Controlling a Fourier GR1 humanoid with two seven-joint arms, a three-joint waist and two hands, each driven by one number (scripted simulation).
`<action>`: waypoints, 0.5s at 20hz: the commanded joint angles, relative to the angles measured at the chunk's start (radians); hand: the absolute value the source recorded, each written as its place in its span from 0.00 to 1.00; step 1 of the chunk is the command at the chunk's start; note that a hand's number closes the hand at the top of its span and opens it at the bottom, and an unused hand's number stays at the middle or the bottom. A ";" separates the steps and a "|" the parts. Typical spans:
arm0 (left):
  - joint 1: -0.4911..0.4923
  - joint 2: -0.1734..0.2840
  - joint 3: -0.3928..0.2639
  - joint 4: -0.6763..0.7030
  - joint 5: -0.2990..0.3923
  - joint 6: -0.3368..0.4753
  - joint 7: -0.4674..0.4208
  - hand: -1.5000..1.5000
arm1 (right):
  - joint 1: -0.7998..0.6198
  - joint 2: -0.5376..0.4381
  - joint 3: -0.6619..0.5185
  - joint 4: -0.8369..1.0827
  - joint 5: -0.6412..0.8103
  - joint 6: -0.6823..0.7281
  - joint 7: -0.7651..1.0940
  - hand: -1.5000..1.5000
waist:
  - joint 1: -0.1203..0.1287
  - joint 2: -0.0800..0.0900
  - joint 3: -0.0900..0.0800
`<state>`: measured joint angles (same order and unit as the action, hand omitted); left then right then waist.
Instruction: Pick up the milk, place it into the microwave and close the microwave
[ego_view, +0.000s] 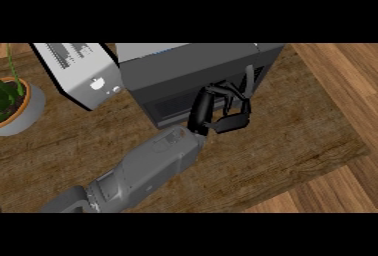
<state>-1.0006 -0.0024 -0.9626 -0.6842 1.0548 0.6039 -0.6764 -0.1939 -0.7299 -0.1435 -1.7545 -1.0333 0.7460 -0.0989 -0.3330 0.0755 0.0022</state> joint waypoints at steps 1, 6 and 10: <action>0.039 0.002 0.074 0.146 0.060 0.058 0.031 1.00 | 0.018 -0.020 -0.017 -0.010 -0.020 -0.004 0.008 0.00 | 0.039 0.001 -0.004; 0.071 0.002 0.050 0.145 0.085 0.030 0.012 0.00 | 0.048 -0.026 -0.032 -0.024 -0.032 -0.019 0.012 0.00 | 0.062 0.001 -0.005; 0.065 0.002 0.042 0.145 0.108 0.019 0.010 0.00 | 0.073 -0.045 -0.045 -0.037 -0.045 -0.009 0.022 0.00 | 0.061 -0.004 -0.004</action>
